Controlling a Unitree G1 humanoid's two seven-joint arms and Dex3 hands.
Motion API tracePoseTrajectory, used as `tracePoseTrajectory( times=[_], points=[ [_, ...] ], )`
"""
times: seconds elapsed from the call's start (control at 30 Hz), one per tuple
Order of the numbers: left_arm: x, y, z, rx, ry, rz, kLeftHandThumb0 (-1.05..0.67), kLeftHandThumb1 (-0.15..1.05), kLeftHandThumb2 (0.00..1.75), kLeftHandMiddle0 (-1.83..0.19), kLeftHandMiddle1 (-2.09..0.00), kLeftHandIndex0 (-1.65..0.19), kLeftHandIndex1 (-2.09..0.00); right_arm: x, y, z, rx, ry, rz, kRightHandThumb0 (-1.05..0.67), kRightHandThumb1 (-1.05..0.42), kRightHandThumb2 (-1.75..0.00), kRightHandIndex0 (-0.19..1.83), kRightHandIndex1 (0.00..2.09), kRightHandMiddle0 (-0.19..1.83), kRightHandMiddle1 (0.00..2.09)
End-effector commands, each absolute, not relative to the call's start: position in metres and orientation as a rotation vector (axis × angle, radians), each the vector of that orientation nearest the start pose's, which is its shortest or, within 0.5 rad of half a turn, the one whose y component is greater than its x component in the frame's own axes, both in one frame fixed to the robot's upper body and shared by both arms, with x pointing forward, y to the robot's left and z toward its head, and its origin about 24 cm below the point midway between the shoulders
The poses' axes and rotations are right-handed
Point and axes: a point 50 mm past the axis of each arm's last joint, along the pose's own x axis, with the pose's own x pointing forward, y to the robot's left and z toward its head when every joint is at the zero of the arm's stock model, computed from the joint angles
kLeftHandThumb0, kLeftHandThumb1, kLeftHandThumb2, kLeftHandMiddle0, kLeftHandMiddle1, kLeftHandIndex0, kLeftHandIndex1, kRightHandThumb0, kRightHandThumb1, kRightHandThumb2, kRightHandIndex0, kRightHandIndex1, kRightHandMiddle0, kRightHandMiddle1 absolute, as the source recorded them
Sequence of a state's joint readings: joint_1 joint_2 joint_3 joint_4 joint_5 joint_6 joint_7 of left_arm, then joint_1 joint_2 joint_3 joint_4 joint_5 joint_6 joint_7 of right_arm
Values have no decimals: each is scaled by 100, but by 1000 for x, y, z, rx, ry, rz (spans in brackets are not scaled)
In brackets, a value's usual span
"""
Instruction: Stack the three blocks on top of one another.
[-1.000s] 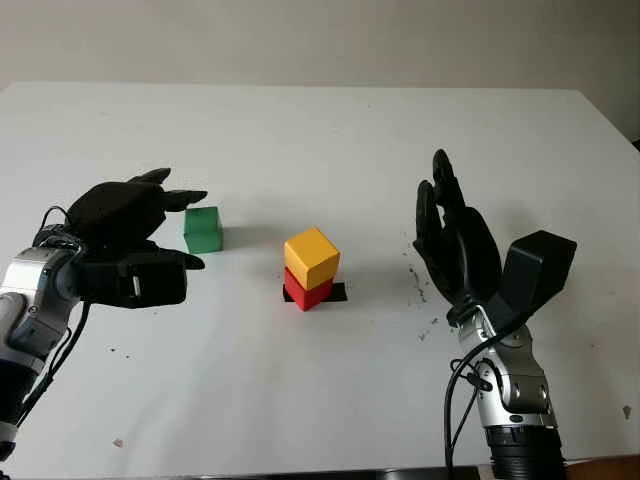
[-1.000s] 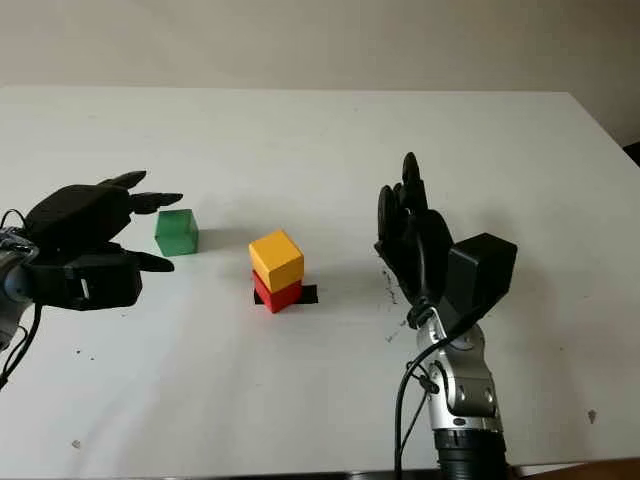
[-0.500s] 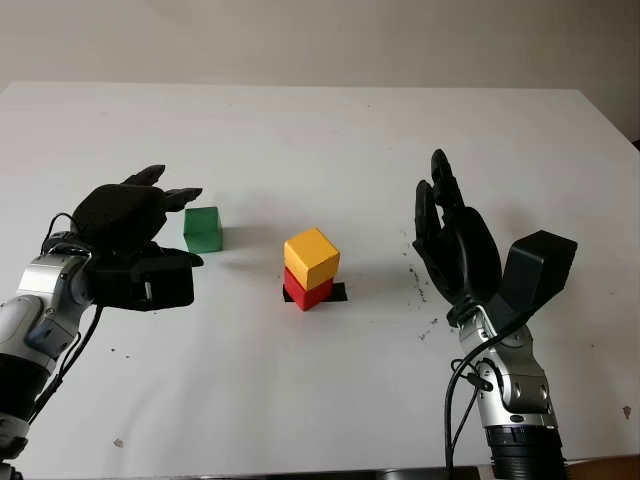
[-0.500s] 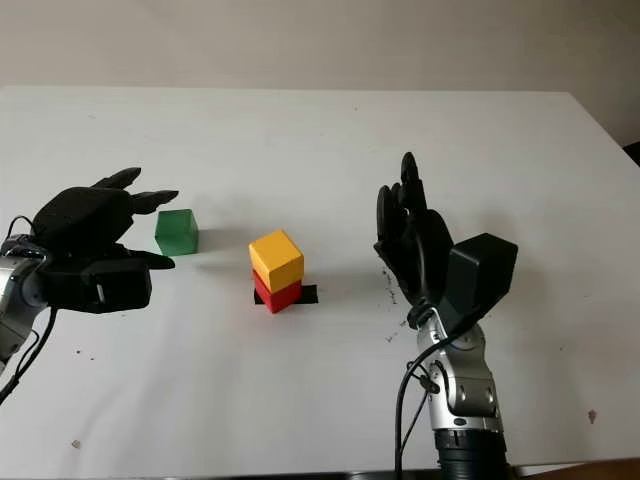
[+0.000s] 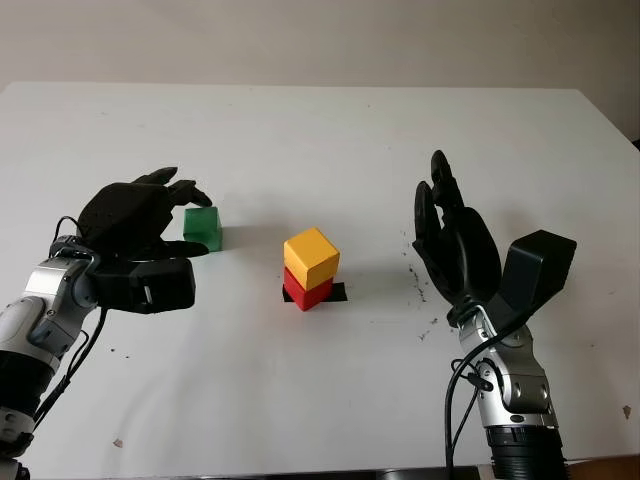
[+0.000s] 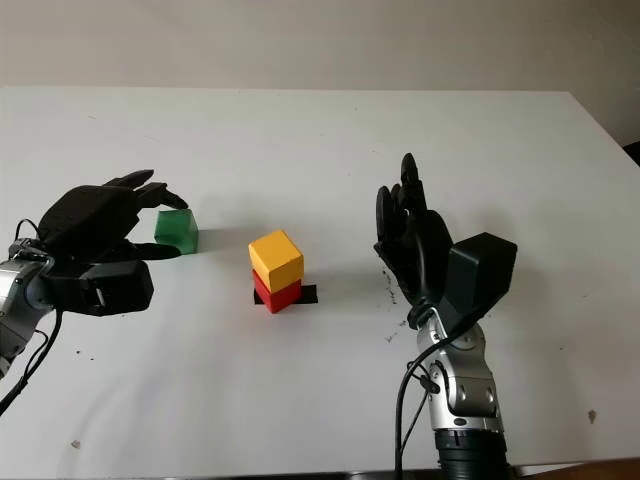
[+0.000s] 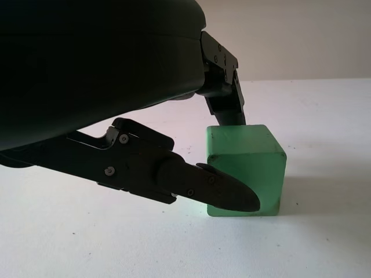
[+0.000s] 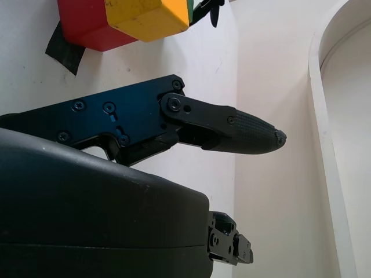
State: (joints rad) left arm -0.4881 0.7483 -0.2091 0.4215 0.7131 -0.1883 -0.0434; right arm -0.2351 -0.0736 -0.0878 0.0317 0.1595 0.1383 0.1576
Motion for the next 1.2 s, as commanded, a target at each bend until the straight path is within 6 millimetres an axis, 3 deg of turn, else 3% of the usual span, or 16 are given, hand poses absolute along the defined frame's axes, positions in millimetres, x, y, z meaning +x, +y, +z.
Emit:
tracePoseTrajectory(
  times=[0.0, 0.37, 0.57, 0.73, 0.9, 1.17],
  points=[
    [336, 253, 137, 1510, -141, -140, -58, 104, 8, -21, -6, -11, -114, 297, -161, 91, 77, -91, 142, -64, -105, -60, -19, 0, -19, 0],
    [337, 254, 136, 1587, -102, -154, -58, 105, 10, -21, -6, -15, -110, 297, -162, 92, 67, -99, 145, -65, -105, -60, -19, 0, -19, 0],
    [335, 254, 135, 1531, -148, -158, -51, 105, 13, -26, -7, -22, -120, 297, -162, 92, 71, -94, 137, -65, -105, -58, -19, 0, -19, 0],
    [336, 258, 131, 1232, -175, -140, -38, 105, 14, -35, -9, -20, -128, 296, -162, 92, 73, -92, 133, -62, -105, -57, -19, 0, -19, 0],
    [339, 264, 129, 905, -126, -157, -42, 105, 13, -38, -8, -24, -135, 296, -161, 92, 70, -88, 130, -61, -105, -56, -19, 0, -19, 0],
    [340, 270, 126, 654, -79, -185, -46, 105, 7, -47, -8, -44, -128, 295, -162, 91, 74, -81, 134, -59, -105, -54, -19, 0, -19, 0]
  ],
)
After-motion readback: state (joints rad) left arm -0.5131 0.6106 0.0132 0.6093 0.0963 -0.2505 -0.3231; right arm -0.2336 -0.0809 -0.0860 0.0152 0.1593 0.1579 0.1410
